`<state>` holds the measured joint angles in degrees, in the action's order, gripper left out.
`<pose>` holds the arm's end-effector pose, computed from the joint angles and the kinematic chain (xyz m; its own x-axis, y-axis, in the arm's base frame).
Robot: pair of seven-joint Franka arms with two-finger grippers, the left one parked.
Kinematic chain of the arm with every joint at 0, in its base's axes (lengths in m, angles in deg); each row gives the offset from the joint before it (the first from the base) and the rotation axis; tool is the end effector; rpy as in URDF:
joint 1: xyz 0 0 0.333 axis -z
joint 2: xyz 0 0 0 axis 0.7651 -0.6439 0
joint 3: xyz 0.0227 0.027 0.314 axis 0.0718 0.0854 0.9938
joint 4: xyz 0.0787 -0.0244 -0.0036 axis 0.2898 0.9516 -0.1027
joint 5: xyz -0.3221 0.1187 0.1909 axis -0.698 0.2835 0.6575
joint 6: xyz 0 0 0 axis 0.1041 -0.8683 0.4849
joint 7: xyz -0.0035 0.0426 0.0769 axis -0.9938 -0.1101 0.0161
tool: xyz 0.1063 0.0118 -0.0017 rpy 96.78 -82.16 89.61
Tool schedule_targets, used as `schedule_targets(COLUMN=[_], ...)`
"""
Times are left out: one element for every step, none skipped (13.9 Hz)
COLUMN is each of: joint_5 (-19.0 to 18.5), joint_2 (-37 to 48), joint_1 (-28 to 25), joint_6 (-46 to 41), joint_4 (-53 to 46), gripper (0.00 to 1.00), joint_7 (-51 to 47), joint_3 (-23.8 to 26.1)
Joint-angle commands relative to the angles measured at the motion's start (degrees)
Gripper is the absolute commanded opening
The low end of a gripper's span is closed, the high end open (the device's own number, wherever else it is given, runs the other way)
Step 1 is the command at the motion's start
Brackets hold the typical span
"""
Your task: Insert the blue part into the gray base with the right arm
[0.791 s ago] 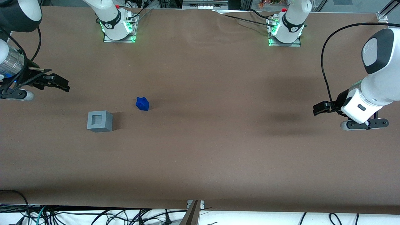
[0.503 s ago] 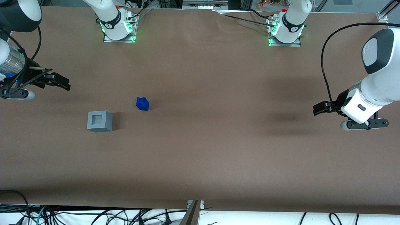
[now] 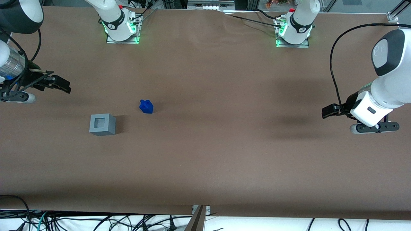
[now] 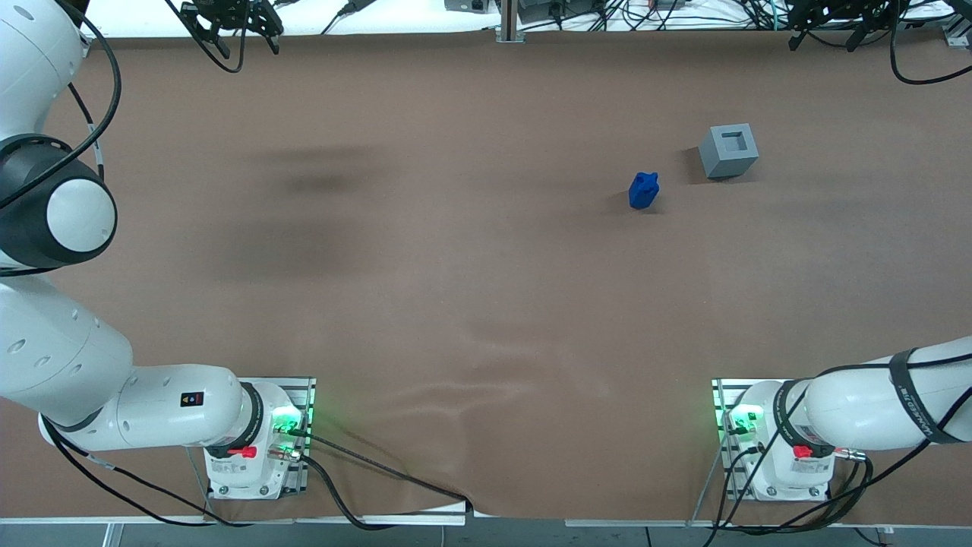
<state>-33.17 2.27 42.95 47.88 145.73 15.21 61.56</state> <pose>0.5789 0.0157 0.5540 0.9957 -0.0766 -0.0521 -0.0751 -0.9968 0.0286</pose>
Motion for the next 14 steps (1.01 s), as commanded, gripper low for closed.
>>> schedule_targets(joint_5=[-0.73, -0.64, -0.64, -0.73, -0.73, -0.73, -0.73, -0.73, -0.73, -0.73, -0.73, -0.73, -0.73, -0.73], joint_2=[-0.52, -0.52, -0.52, -0.52, -0.52, -0.52, -0.52, -0.52, -0.52, -0.61, -0.61, -0.61, -0.61, -0.61], joint_1=[0.46, 0.46, 0.46, 0.46, 0.46, 0.46, 0.46, 0.46, 0.46, 0.46, 0.46, 0.46, 0.46, 0.46], joint_6=[-0.83, -0.83, -0.83, -0.91, -0.91, -0.91, -0.91, -0.91, -0.91, -0.91, -0.91, -1.00, -1.00, -1.00], joint_4=[-1.43, -1.34, -1.43, -1.34, -1.34, -1.26, -1.17, -1.25, -1.25, -1.25, -1.17, -1.25, -1.17, -1.25], gripper=[1.00, 1.00, 1.00, 1.00, 1.00, 1.00, 1.00, 1.00, 1.00, 1.00, 1.00, 1.00, 1.00, 1.00], joint_7=[-0.58, -0.58, -0.23, -0.14, -0.05, 0.04, 0.04, 0.04, 0.04, 0.04, 0.04, 0.04, 0.13, 0.13], joint_3=[0.58, 0.58, 0.58, 0.58, 0.58, 0.58, 0.58, 0.58, 0.58, 0.58, 0.58, 0.58, 0.58, 0.58])
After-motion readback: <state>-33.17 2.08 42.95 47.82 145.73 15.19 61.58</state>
